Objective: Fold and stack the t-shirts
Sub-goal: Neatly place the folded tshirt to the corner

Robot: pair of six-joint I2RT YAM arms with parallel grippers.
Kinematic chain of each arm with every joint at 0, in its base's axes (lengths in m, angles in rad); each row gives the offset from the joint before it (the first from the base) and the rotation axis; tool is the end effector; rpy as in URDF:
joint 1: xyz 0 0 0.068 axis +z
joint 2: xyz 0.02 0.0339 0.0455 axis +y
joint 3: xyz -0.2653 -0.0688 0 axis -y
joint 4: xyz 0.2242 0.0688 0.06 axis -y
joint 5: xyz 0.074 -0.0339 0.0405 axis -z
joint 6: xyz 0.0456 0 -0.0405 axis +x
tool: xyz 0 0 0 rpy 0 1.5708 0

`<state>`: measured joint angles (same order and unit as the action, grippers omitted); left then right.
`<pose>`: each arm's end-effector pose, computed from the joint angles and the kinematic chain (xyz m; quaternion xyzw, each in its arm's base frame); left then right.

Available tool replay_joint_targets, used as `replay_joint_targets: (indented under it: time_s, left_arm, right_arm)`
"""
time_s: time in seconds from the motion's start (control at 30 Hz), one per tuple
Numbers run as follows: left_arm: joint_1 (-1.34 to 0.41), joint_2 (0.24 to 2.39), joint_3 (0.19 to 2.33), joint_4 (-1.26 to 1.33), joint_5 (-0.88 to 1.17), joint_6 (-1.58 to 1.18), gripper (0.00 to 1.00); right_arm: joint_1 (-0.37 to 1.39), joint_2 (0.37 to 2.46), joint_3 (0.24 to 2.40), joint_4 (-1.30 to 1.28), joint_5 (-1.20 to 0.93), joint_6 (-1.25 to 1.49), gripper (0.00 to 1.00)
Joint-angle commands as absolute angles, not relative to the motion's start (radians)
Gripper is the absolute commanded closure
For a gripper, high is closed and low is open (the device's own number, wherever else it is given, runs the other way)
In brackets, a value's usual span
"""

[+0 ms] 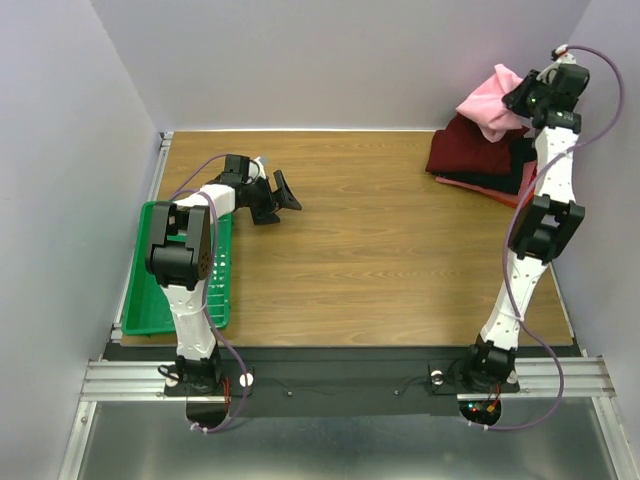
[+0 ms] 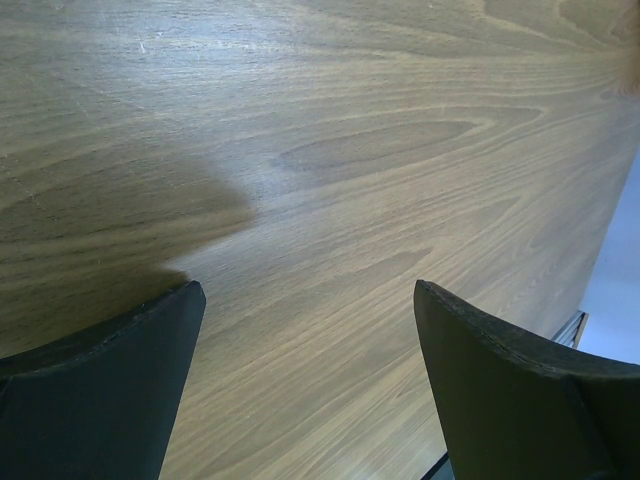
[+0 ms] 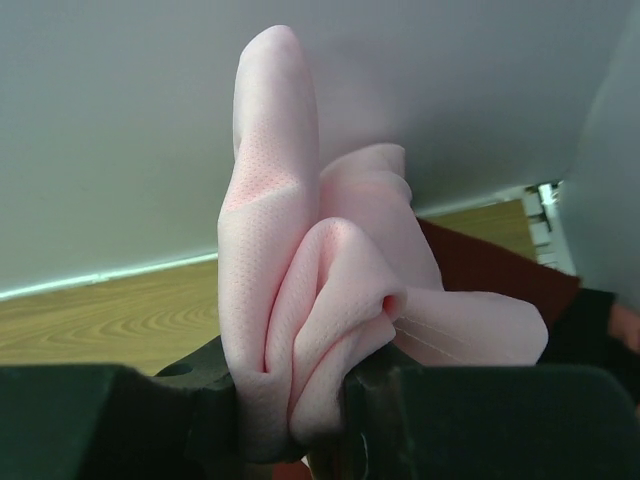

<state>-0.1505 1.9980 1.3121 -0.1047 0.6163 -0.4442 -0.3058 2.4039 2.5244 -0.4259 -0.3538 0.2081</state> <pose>0.4110 -0.0890 0.1803 -0.0149 0.8887 -0.3744 0.2643 0.5226 -0.1484 0.3433 0.1011 0.7942 0.1133 0.5883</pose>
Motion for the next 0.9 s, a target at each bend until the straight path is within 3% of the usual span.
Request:
replay_joint_targets:
  time_s: [0.0,0.27,0.43,0.6,0.87]
  left_arm:
    - [-0.153,1.953,1.315,-0.115,0.618,-0.422,0.02]
    - [-0.155,1.957,1.293,-0.117,0.615,-0.419,0.02]
    - [-0.160,1.963,1.287,-0.114,0.617,-0.420,0.02]
    - [-0.161,1.986,1.289,-0.118,0.635,-0.416,0.02]
    - [-0.161,2.020,1.319,-0.133,0.650,-0.407,0.02]
  right_arm:
    - [-0.328,2.341,2.597,-0.281,-0.440,0.219,1.00]
    - [-0.333,2.342,2.508,-0.241,-0.594,0.229,1.00]
    - [-0.333,2.264,2.254,-0.239,-0.634,0.232,1.00]
    - [-0.333,2.168,1.989,-0.241,-0.575,0.203,1.00]
    - [-0.333,2.143,1.924,-0.241,-0.413,0.259,0.99]
